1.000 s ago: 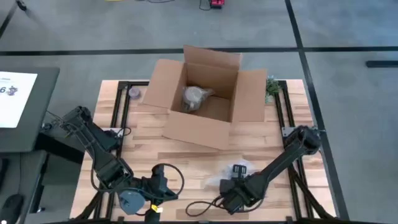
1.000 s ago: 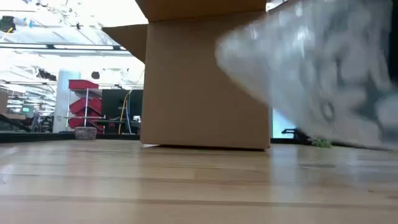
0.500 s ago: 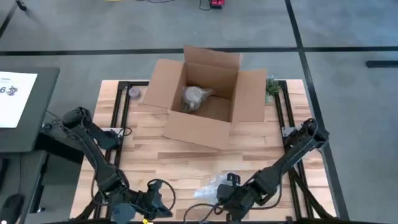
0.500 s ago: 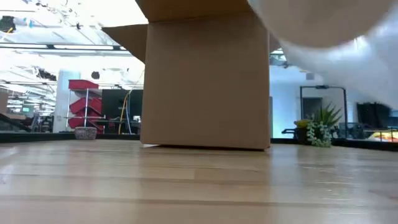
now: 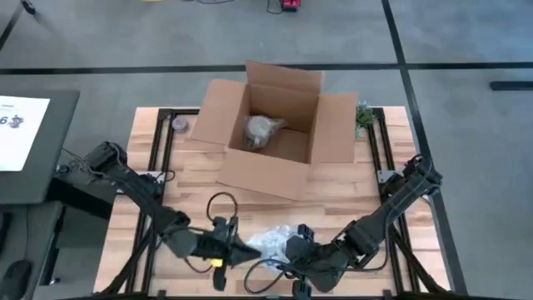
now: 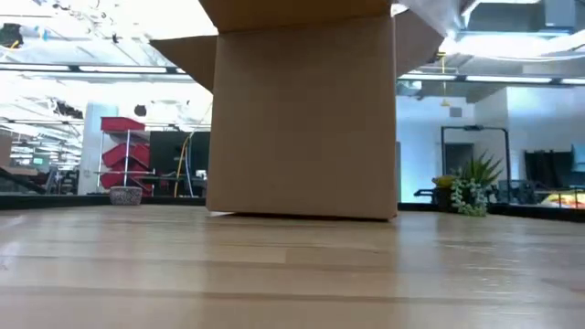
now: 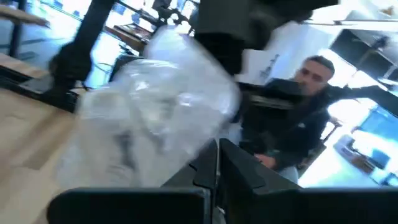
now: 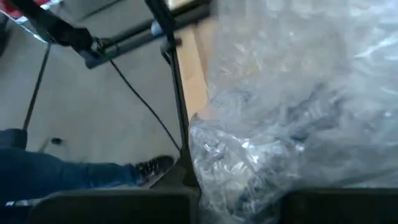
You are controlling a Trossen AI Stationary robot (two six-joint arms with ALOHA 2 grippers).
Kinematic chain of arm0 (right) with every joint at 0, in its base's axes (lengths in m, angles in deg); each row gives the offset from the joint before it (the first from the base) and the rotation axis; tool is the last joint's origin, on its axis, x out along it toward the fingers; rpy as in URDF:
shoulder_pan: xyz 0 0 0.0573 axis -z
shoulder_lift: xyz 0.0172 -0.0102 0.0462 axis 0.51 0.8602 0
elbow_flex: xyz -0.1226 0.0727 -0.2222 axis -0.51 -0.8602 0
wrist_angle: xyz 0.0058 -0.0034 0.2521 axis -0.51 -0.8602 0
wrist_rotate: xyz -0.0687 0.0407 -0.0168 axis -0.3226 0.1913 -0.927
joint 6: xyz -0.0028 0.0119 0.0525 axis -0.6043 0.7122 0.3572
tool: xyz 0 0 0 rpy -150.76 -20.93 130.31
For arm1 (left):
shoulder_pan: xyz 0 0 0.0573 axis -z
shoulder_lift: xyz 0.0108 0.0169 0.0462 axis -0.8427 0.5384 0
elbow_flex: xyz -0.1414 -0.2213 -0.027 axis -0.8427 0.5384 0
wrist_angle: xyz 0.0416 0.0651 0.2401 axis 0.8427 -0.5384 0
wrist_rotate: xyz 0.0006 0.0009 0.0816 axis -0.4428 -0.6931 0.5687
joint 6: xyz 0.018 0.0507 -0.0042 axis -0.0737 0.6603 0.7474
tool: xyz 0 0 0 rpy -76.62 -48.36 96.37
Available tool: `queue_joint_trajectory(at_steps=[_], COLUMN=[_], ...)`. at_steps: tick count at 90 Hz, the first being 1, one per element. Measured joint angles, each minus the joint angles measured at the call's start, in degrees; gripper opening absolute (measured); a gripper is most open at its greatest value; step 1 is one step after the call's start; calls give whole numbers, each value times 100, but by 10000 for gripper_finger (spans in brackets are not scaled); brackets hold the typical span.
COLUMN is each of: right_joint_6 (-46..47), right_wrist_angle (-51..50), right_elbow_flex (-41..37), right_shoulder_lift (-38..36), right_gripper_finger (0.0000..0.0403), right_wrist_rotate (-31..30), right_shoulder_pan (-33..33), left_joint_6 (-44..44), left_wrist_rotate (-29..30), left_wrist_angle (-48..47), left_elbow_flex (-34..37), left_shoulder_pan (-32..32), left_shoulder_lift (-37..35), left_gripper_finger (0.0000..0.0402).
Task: Wrap mug
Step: Put the wrapped white blue mug into the cardboard box
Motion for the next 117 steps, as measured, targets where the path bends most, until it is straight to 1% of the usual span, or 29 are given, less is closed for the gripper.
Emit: queue_joint_trajectory(at_steps=[9, 16, 30, 38, 46, 59, 69, 77, 89, 97, 104, 117], right_joint_6=[-154, -194, -193, -195, -221, -234, -235, -233, -235, -306, -414, -507], right_wrist_angle=[132, 196, 52, -41, -12, -32, -15, -26, 103, 284, 535, 877], right_elbow_flex=[34, 34, 23, 23, 23, 23, 23, 23, 23, 23, 23, 23], right_shoulder_lift=[0, 2, 3, 11, 0, 0, 0, 0, 0, 0, 0, -2], right_gripper_finger=[25, 25, 25, 24, 24, 24, 24, 24, 24, 24, 24, 24], right_wrist_rotate=[6, -18, -54, -15, 17, 38, -72, -74, -79, -80, -79, -70], right_shoulder_pan=[-7, -40, -102, -123, -172, -214, -250, -244, -236, -236, -267, -337], left_joint_6=[-63, -271, -1090, -1201, -1096, -721, -186, 287, 1105, 1196, 956, -52], left_wrist_rotate=[128, 273, 276, 235, 242, 246, 237, 193, 182, 179, 62, -588], left_wrist_angle=[-10, -56, -655, -692, -666, -734, -671, -546, 119, 257, 15, -832], left_elbow_flex=[-1, -1, -6, -6, -23, -241, -513, -750, -999, -1094, -1103, -1101], left_shoulder_pan=[-140, -225, -394, -361, -155, 285, 606, 674, 348, 35, -202, -580], left_shoulder_lift=[0, 0, 0, -10, -138, -468, -550, -461, -155, -8, 80, 365], left_gripper_finger=[0, 0, 0, 0, 0, 0, 0, 0, 0, 0, 0, 0])
